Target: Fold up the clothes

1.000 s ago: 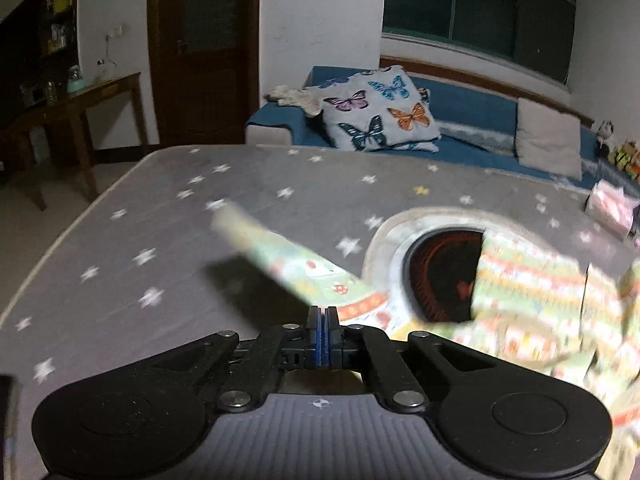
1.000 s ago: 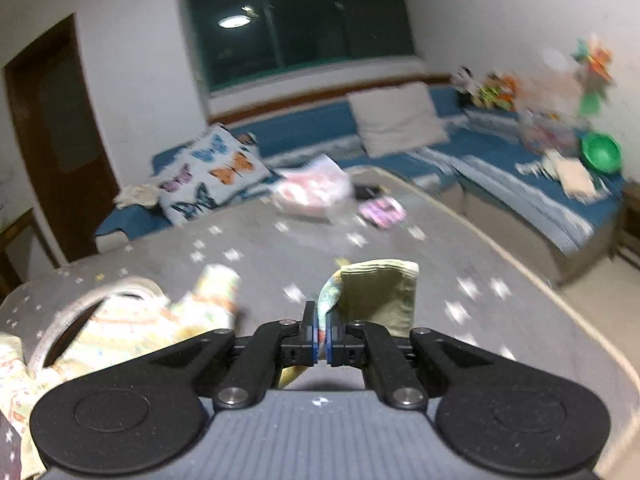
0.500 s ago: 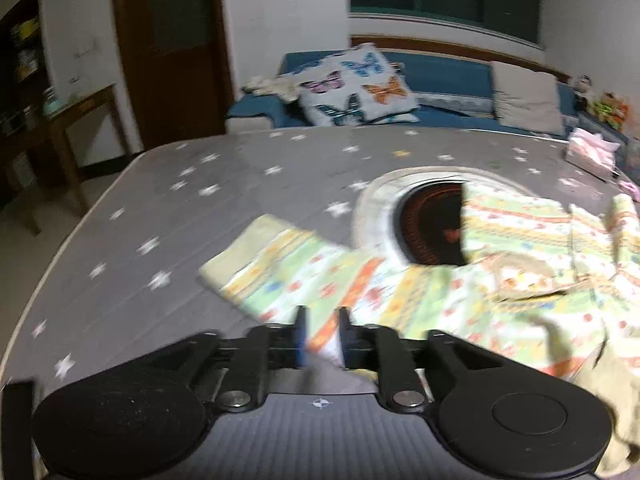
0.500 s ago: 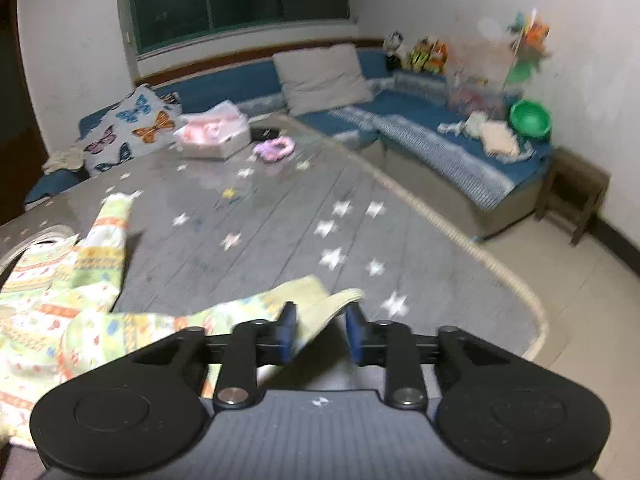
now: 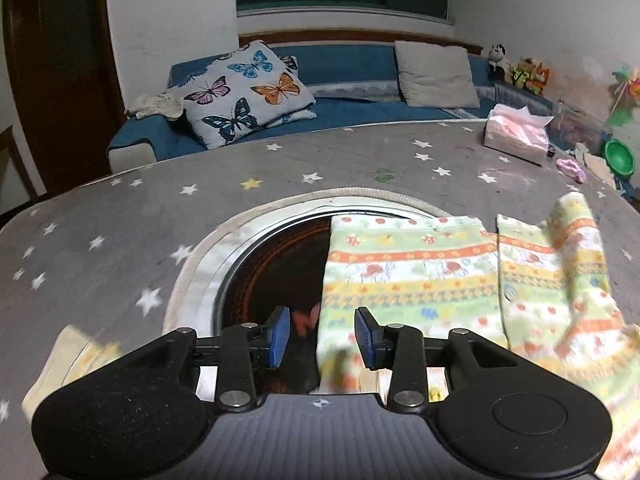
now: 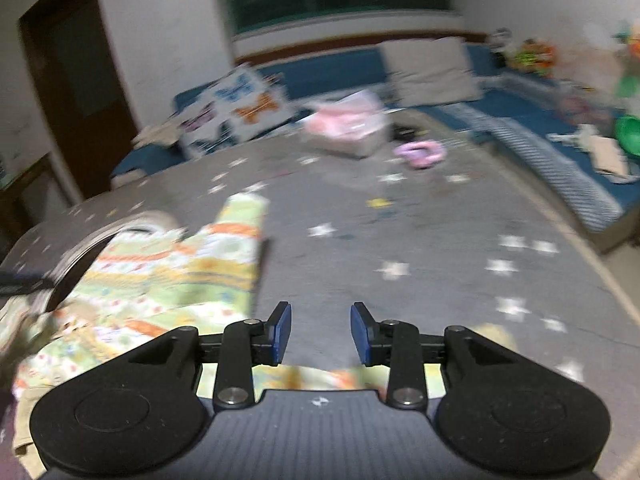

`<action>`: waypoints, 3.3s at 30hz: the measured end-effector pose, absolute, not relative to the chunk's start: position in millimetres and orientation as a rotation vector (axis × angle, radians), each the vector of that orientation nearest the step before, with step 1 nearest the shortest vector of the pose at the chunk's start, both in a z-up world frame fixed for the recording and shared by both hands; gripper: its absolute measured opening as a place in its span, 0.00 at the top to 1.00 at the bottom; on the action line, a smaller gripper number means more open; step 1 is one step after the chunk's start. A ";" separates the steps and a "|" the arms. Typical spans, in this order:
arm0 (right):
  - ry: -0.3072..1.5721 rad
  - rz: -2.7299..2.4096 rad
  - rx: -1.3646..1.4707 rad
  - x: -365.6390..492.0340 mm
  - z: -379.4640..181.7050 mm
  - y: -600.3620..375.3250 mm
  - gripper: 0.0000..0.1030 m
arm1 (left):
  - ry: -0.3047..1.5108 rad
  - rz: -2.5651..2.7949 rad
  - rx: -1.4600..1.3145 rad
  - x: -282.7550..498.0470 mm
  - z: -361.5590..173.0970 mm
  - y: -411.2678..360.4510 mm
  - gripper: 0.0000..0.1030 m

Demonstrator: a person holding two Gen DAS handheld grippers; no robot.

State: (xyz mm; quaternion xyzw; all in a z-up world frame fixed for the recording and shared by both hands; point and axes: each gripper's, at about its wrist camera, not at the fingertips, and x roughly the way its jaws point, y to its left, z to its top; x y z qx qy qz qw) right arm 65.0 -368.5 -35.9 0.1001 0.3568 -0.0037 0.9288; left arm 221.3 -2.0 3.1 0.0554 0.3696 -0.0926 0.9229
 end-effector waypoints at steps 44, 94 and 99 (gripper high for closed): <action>0.800 0.155 -0.086 258.8 -77.3 -261.7 0.64 | 0.758 -0.017 0.094 306.9 -26.9 34.6 0.92; 0.707 0.603 -0.288 82.4 -73.9 -98.2 0.33 | 0.648 0.348 -0.161 135.1 -19.1 221.4 0.97; 0.720 0.625 -0.307 74.0 -79.5 -100.4 0.33 | 0.632 0.359 -0.154 120.5 -17.5 222.0 0.97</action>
